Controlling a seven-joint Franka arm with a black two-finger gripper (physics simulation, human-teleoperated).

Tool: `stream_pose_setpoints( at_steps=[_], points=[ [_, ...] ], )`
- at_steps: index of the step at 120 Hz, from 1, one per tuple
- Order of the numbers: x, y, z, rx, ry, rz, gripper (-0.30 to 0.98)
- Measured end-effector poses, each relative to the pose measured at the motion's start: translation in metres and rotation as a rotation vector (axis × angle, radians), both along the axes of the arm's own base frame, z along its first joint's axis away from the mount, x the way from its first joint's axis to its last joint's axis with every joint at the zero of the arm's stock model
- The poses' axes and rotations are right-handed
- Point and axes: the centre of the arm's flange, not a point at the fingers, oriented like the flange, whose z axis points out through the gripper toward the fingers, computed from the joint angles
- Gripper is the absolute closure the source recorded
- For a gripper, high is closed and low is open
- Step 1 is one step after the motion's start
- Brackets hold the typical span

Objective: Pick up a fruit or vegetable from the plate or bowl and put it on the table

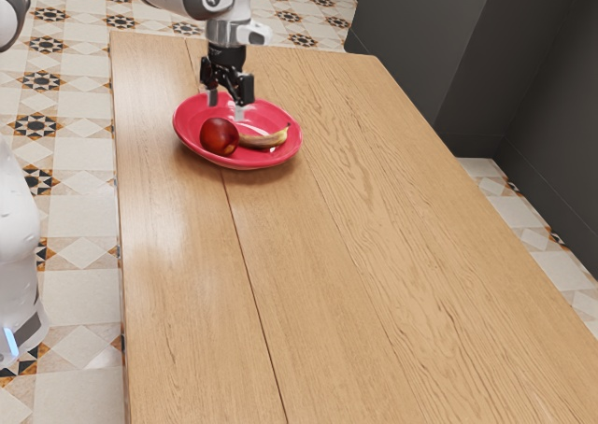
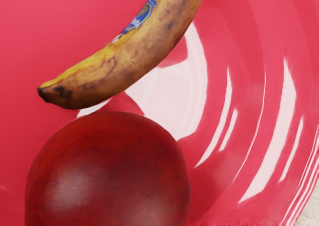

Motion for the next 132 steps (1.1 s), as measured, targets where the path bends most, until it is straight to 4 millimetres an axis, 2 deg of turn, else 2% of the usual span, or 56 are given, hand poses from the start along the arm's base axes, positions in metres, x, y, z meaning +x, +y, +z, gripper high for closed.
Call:
stream_pose_setpoints(
  at_steps=[26, 49, 57, 76, 102, 116, 132],
  points=[
    [0.010, -0.007, -0.010, 0.016, -0.011, -0.195, 0.00],
    [0.011, -0.004, -0.012, 0.030, -0.030, -0.299, 0.00],
    [0.009, -0.003, -0.012, 0.031, -0.036, -0.326, 0.00],
    [-0.011, 0.015, -0.020, 0.014, -0.046, -0.337, 0.00],
    [-0.009, 0.010, -0.023, 0.012, -0.054, -0.411, 0.00],
    [-0.016, 0.017, -0.034, -0.005, -0.044, -0.415, 0.00],
    [-0.016, 0.021, -0.045, -0.016, -0.029, -0.430, 0.00]
  ],
)
